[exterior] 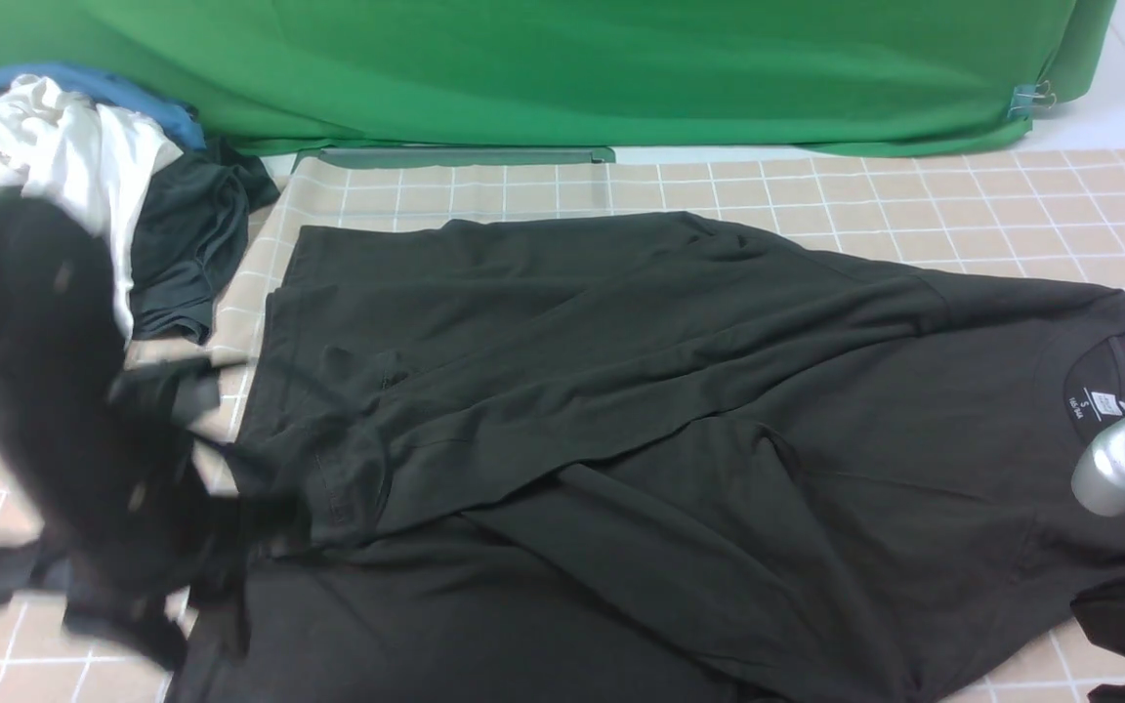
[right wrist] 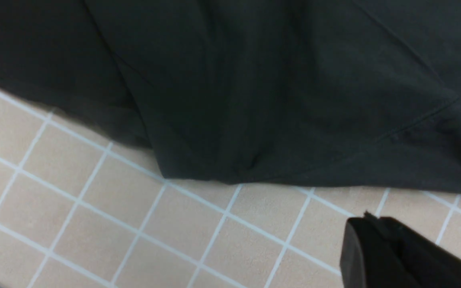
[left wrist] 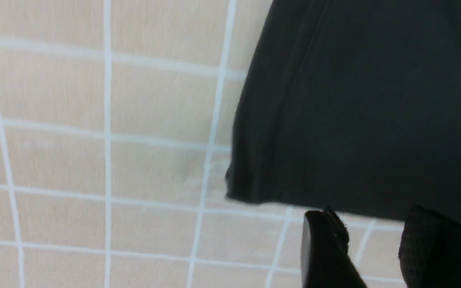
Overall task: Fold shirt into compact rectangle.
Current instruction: 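Grasp the near edge of the shirt at its hem and shoulder corners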
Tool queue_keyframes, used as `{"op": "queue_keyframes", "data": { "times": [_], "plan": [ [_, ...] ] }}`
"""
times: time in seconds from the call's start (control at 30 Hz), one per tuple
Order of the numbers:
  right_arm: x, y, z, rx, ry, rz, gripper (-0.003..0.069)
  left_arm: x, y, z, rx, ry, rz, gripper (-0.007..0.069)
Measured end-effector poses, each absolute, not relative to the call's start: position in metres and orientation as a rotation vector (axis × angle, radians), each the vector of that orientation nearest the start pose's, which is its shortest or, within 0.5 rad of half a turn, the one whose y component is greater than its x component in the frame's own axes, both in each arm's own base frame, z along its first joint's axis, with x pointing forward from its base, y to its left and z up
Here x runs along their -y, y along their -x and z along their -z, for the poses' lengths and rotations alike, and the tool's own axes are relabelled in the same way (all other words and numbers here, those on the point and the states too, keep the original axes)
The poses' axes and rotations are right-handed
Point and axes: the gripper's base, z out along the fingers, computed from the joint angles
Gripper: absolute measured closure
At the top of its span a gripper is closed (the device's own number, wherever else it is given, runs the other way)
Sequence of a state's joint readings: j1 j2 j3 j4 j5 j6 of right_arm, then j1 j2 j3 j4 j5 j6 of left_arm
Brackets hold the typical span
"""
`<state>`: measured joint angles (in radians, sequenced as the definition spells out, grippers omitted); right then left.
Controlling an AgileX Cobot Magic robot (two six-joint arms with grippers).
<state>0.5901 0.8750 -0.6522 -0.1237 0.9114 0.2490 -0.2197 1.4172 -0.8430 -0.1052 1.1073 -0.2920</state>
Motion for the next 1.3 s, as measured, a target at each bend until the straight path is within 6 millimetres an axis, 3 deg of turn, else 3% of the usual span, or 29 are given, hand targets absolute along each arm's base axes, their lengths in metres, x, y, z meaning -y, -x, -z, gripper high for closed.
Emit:
{"op": "queue_keyframes", "data": {
  "times": [0.1, 0.2, 0.37, 0.47, 0.57, 0.63, 0.73, 0.8, 0.93, 1.1, 1.2, 1.3],
  "plan": [
    [-0.074, -0.126, -0.274, -2.559, 0.507, -0.147, 0.0629, 0.053, -0.204, -0.208, -3.167, 0.214, 0.111, 0.0342],
    [-0.074, -0.126, -0.275, -2.555, 0.504, -0.148, 0.0629, 0.043, -0.192, -0.184, -3.136, 0.239, -0.002, 0.0234],
    [-0.074, -0.127, -0.275, -2.553, 0.504, -0.150, 0.0629, 0.042, -0.194, -0.166, -3.118, 0.239, -0.023, 0.0103],
    [-0.074, -0.127, -0.275, -2.553, 0.504, -0.150, 0.0629, 0.045, -0.199, -0.158, -3.121, 0.241, 0.005, 0.0078],
    [-0.074, -0.127, -0.275, -2.552, 0.505, -0.149, 0.0629, 0.046, -0.200, -0.156, -3.133, 0.212, 0.024, 0.0135],
    [-0.074, -0.127, -0.275, -2.553, 0.502, -0.151, 0.0629, 0.047, -0.201, -0.156, -3.128, 0.215, 0.050, 0.0258],
    [-0.073, -0.126, -0.272, -2.586, 0.507, -0.132, 0.0629, 0.049, -0.201, -0.159, -3.112, 0.195, 0.079, 0.0514],
    [-0.072, -0.126, -0.270, -2.627, 0.499, -0.108, 0.0629, 0.048, -0.199, -0.162, -3.109, 0.183, 0.071, 0.0568],
    [-0.066, -0.136, -0.266, -2.737, 0.443, -0.034, 0.0629, 0.044, -0.194, -0.181, -3.075, 0.133, 0.037, 0.0606],
    [-0.038, -0.158, -0.256, -2.885, 0.320, 0.071, 0.0629, 0.035, -0.179, -0.211, -2.998, 0.083, -0.025, 0.0607],
    [-0.024, -0.165, -0.249, -2.957, 0.219, 0.019, 0.0629, 0.033, -0.173, -0.219, -2.971, 0.094, -0.024, 0.0607],
    [-0.019, -0.171, -0.242, -3.010, 0.129, -0.146, 0.0622, 0.033, -0.170, -0.222, -2.960, 0.116, -0.021, 0.0607]
  ]
}}
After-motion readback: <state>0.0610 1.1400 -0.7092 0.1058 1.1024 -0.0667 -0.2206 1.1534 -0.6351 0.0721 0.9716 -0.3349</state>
